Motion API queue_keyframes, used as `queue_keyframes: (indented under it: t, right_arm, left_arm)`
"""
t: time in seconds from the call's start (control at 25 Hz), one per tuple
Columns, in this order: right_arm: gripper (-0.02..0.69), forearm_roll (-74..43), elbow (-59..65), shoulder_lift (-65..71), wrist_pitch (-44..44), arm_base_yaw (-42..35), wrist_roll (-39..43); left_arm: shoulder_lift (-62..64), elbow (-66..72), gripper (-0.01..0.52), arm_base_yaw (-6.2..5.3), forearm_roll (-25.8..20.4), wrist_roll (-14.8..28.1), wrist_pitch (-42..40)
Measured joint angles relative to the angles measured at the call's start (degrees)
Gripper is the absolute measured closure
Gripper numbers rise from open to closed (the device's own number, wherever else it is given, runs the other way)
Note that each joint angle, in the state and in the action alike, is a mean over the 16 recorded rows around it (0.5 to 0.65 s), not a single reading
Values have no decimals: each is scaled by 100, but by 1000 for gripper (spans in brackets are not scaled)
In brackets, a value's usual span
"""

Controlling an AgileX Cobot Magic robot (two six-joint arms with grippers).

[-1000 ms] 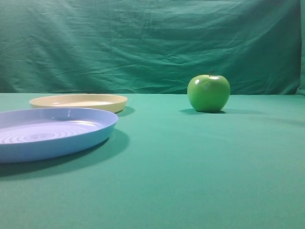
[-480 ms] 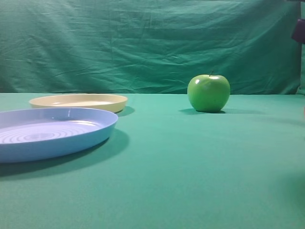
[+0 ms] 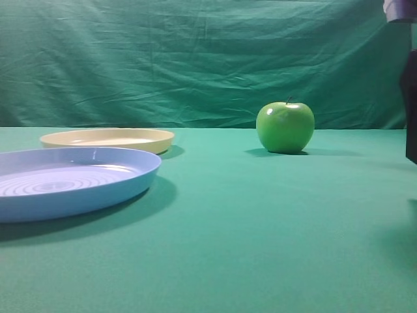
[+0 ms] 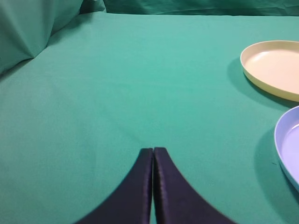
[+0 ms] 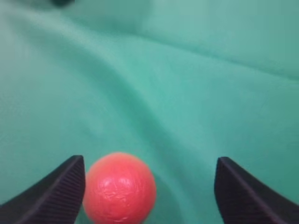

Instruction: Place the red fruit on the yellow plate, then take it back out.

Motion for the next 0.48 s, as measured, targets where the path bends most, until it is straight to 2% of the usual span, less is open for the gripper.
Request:
queue_keyframes:
  t: [0.28, 0.48]
  right_arm:
    - [462, -29, -508, -1366, 929, 0, 44]
    - [605, -8, -569, -2456, 1317, 0, 39]
  left_arm:
    - [0, 0, 514, 0, 0, 0, 0]
    - [0, 0, 514, 0, 0, 0, 0]
